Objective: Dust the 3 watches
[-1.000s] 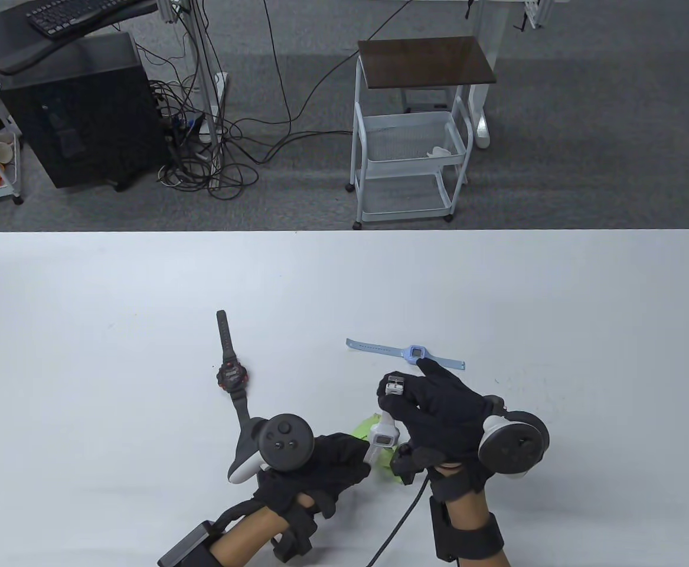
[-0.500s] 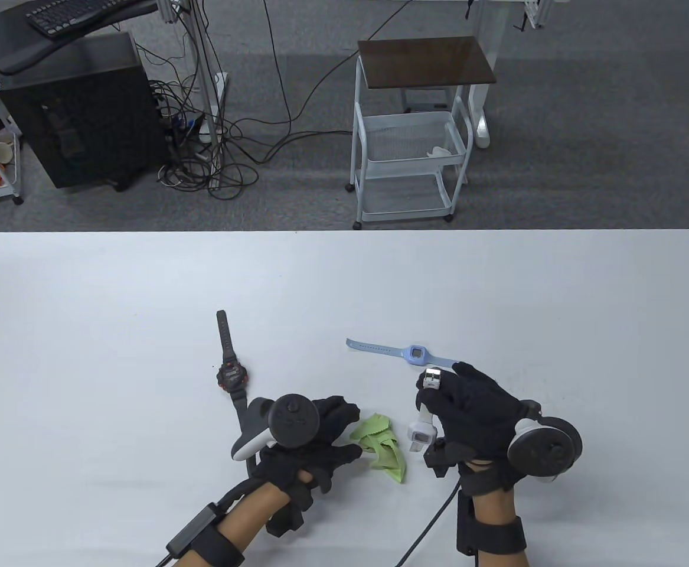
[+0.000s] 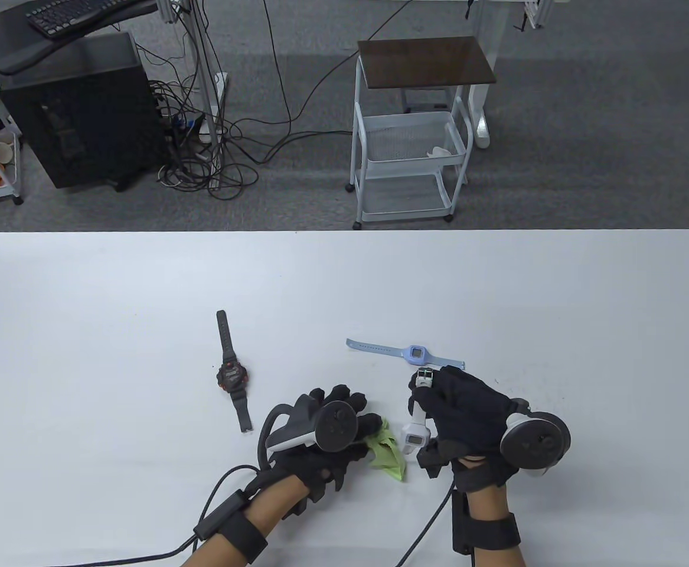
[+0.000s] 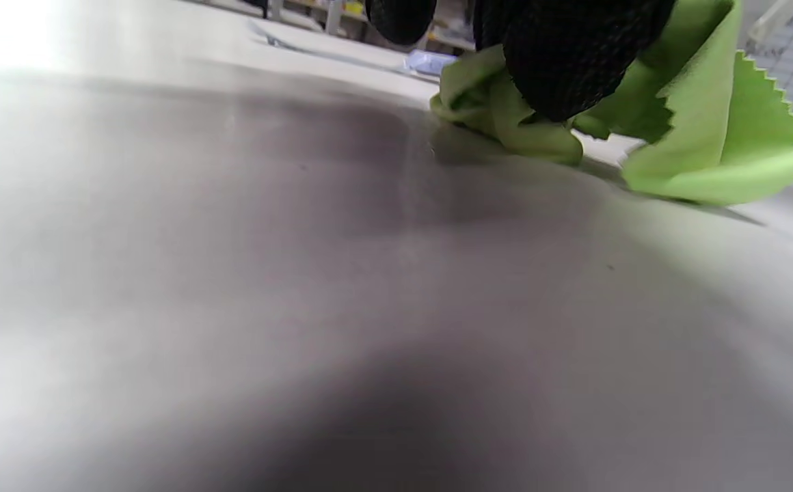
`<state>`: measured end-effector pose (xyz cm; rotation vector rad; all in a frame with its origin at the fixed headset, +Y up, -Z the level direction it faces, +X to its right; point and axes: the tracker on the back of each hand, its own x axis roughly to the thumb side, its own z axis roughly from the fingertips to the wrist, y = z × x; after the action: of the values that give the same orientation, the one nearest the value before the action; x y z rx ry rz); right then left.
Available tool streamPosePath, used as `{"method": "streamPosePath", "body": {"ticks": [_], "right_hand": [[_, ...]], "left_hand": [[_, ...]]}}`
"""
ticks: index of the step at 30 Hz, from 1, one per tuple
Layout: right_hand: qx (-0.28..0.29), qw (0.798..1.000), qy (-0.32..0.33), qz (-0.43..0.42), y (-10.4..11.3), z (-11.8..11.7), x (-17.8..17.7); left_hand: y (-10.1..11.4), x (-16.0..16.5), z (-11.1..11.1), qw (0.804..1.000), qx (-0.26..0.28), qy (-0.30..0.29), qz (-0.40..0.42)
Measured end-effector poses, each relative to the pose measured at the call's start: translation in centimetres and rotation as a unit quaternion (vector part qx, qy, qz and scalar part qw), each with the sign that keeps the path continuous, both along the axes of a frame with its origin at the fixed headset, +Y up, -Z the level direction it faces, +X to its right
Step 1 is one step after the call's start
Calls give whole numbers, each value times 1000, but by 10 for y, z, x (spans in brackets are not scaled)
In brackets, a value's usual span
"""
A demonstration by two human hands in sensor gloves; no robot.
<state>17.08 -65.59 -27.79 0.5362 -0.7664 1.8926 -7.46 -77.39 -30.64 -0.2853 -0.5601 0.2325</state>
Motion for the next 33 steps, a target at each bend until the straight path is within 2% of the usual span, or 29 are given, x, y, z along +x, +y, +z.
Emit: {"method": "streamPosePath", "body": {"ticks": [5, 12, 19, 24, 33], "right_hand": [[-11, 1000, -3, -9, -4, -2, 1], [-12, 999, -6, -34, -5, -2, 3], [-26, 997, 16, -69, -8, -3, -1], [-43, 992, 55, -101, -12, -3, -13], [-94, 976, 154, -118, -26, -3, -56]], "left_hand": [[5, -10, -1, 999, 8, 11, 31], [18, -37, -6, 991, -41, 42, 123], [24, -70, -3, 957, -130, 62, 252], [21, -90, 10, 935, -173, 69, 303], [23, -106, 22, 933, -133, 65, 328]]}}
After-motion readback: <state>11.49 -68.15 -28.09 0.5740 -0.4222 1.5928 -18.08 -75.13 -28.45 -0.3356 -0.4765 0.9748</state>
